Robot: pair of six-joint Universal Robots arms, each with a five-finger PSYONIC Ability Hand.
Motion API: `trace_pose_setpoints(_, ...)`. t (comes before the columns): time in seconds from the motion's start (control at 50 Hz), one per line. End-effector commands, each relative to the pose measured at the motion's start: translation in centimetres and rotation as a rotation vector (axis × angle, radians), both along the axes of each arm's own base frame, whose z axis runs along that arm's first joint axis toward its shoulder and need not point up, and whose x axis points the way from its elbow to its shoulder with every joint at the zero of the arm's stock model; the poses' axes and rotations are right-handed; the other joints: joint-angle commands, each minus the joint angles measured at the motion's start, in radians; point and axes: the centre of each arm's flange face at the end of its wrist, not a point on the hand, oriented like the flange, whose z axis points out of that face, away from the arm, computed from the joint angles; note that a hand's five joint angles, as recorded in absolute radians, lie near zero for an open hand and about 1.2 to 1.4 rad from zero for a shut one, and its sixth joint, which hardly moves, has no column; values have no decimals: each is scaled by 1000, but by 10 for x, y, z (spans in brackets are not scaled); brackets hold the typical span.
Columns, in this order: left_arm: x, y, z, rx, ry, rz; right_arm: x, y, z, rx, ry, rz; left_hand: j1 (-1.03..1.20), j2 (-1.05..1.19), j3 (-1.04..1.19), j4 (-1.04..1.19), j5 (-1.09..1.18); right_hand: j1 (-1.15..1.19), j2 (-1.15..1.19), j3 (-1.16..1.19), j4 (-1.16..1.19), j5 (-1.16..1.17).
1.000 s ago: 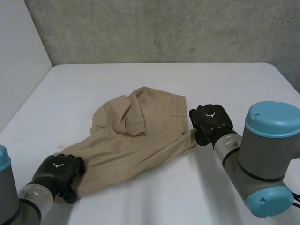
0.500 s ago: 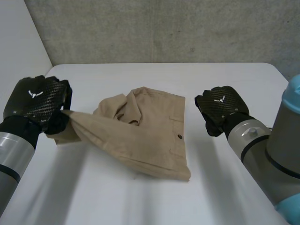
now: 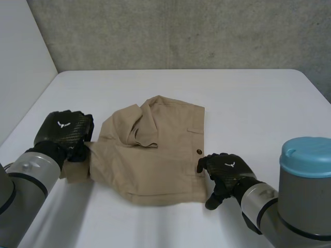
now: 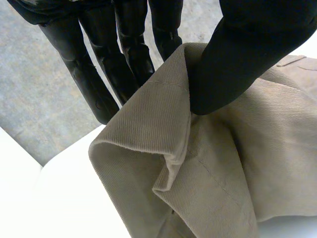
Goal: Fold the shorts.
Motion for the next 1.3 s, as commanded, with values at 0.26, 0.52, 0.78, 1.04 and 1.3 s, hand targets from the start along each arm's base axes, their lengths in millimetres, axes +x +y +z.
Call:
trace_pose_setpoints(0.26, -3, -14, 0, -3, 2, 6, 18, -7, -29, -83, 35, 49, 262, 200, 206, 193, 250, 227, 171, 173, 176, 173)
trace_pose_setpoints(0.52, -6, -21, -5, 12, -2, 8, 27, 1, -31, -102, 22, 85, 262, 200, 206, 193, 250, 294, 238, 240, 243, 241)
trace_pose_setpoints(0.78, 2, 27, 139, -358, 151, -24, -8, -26, 210, -833, 40, -91, 262, 200, 206, 193, 250, 965, 910, 912, 914, 912)
trace_pose_setpoints(1.04, 11, 54, 232, -547, 347, -50, -26, -8, 306, -975, -29, -147, 262, 200, 206, 193, 250, 965, 910, 912, 914, 912)
trace_pose_setpoints(1.3, -19, -20, 96, -112, 167, -25, 3, -65, 186, -642, 158, -66, 262, 200, 206, 193, 250, 965, 910, 912, 914, 912)
